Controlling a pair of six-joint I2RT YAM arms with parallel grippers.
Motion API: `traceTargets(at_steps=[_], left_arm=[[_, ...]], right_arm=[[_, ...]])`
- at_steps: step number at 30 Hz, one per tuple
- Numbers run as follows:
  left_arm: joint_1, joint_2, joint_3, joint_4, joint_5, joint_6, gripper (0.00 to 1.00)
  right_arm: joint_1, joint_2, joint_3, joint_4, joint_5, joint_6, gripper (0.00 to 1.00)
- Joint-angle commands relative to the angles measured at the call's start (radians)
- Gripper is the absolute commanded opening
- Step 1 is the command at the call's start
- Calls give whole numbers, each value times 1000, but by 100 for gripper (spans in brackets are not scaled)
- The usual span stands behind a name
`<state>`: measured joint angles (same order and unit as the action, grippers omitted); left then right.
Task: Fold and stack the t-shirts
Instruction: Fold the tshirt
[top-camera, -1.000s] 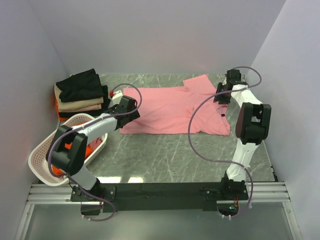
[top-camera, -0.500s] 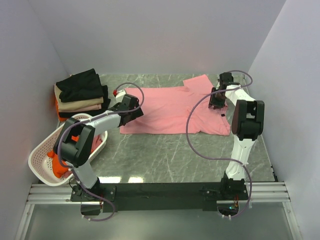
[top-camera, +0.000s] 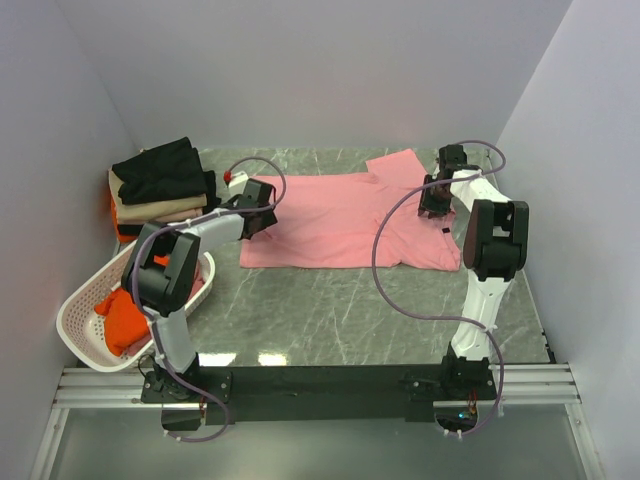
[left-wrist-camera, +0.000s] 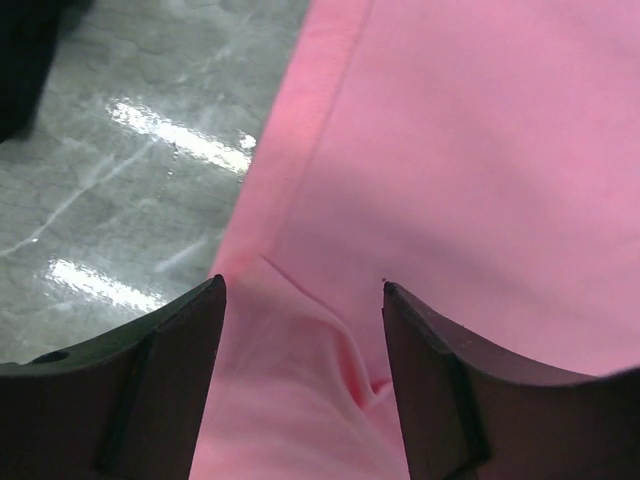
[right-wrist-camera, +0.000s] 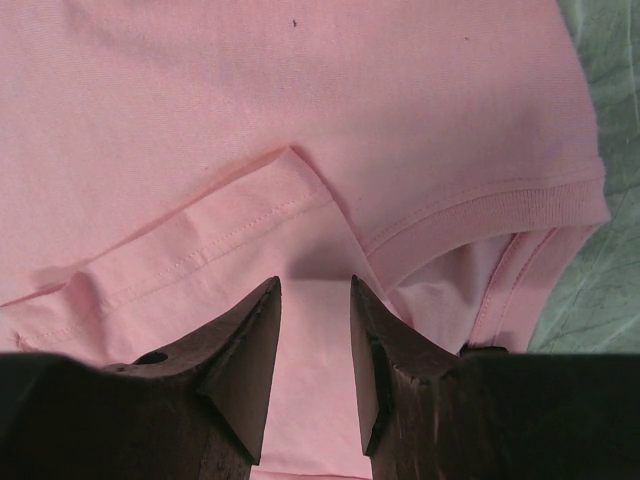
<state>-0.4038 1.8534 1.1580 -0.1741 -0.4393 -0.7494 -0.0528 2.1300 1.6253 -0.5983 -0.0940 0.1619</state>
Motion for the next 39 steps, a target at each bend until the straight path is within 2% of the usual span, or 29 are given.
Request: traceTargets(at_steps=[1,10,17,22,34,39], left_arm=[[10,20,48,-39,-45,16,69],[17,70,72,-61,-55,21,49],[25,64,66,-71,-82,21,24],[39,47,51,-82,-98,22,13],[69,9,9,-82,-85,33,11],[69,6,8,-79,-78,38,21]], right_arm=[[-4,-13,42,5,16,-5,41],[-5,-16,30,17,13,-4,41],[-5,-12,31,15,20,-4,41],[-8,-8,33,12,39,-2,41],[-15,-16,30,18,40,1,41],[-15,-4,27,12,16,-4,41]])
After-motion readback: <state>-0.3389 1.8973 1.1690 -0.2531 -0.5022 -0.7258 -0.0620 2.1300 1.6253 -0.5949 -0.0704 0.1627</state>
